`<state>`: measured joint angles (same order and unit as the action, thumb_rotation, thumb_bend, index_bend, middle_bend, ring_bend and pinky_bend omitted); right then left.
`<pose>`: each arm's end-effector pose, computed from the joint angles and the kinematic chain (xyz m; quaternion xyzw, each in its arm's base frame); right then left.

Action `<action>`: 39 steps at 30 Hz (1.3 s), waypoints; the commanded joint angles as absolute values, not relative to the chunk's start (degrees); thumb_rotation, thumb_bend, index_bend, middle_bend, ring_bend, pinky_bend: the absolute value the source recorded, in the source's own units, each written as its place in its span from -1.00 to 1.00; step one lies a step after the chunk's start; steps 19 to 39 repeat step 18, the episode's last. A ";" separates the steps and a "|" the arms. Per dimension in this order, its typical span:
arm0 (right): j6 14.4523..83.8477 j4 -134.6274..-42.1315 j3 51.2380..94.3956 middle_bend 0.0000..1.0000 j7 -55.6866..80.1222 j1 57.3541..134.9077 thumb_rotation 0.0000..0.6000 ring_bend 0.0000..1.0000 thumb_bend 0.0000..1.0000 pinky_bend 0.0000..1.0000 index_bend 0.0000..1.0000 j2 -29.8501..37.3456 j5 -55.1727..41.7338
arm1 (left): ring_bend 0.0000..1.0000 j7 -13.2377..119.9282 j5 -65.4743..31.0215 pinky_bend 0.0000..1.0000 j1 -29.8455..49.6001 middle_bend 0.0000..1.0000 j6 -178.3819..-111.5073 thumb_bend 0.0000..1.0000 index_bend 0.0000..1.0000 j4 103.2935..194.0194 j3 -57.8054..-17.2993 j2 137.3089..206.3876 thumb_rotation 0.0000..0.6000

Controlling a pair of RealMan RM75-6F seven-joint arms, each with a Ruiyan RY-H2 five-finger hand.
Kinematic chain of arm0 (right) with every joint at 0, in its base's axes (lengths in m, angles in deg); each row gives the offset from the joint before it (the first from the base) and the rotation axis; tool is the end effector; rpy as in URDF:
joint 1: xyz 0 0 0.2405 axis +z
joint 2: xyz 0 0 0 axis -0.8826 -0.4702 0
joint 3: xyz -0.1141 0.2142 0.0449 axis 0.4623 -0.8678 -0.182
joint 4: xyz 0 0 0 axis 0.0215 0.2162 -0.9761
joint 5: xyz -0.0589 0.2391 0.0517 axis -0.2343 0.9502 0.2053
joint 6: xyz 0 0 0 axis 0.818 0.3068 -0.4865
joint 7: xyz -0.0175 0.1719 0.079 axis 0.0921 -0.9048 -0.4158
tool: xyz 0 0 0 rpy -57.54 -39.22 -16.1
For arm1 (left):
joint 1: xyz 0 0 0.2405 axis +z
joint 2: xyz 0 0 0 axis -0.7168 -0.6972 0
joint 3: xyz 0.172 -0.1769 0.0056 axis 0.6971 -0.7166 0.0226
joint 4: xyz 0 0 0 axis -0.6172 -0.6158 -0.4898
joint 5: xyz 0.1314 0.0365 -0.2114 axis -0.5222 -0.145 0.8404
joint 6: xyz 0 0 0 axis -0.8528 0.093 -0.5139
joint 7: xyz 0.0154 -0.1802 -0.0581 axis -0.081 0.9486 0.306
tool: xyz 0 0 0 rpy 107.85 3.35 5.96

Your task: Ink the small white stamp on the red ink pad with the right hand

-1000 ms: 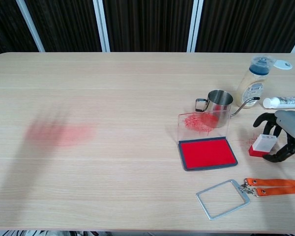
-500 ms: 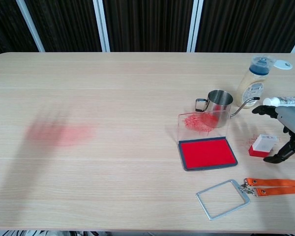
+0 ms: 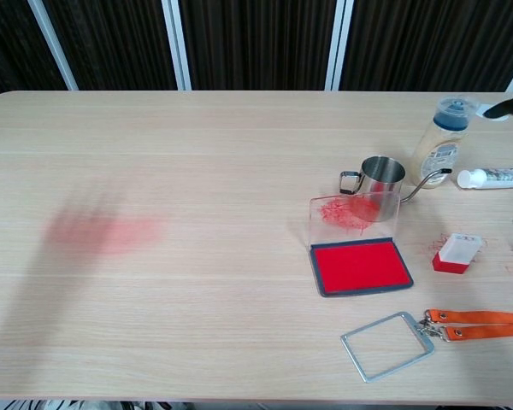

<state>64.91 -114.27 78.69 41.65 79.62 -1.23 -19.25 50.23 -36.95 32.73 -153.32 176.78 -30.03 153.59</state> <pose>-0.2181 -0.2819 0.0208 0.6490 -0.3590 0.3622 0.5646 -0.2773 0.2519 0.0558 -0.6384 -0.4614 -0.3624 0.4982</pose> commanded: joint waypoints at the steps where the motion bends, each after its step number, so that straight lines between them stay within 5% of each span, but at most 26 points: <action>1: 70.51 -115.00 81.01 -0.93 36.51 75.62 1.00 -0.91 -0.60 -0.49 -0.85 -8.02 -24.95 | -1.00 49.95 -37.21 -1.00 32.83 -1.00 -153.67 -0.98 -1.00 176.54 -30.01 153.68 1.00; 13: 82.97 -104.13 83.87 -1.00 23.97 66.35 1.00 -1.00 -0.75 -0.63 -1.00 -14.27 -32.95 | -1.00 47.19 -37.70 -1.00 33.26 -1.00 -155.59 -0.98 -1.00 174.80 -30.39 154.76 1.00; 39: 82.14 -102.65 82.71 -1.00 21.00 66.02 1.00 -1.00 -0.75 -0.63 -1.00 -13.39 -32.10 | -1.00 47.14 -38.19 -1.00 33.37 -1.00 -156.13 -0.98 -1.00 174.52 -30.44 154.99 1.00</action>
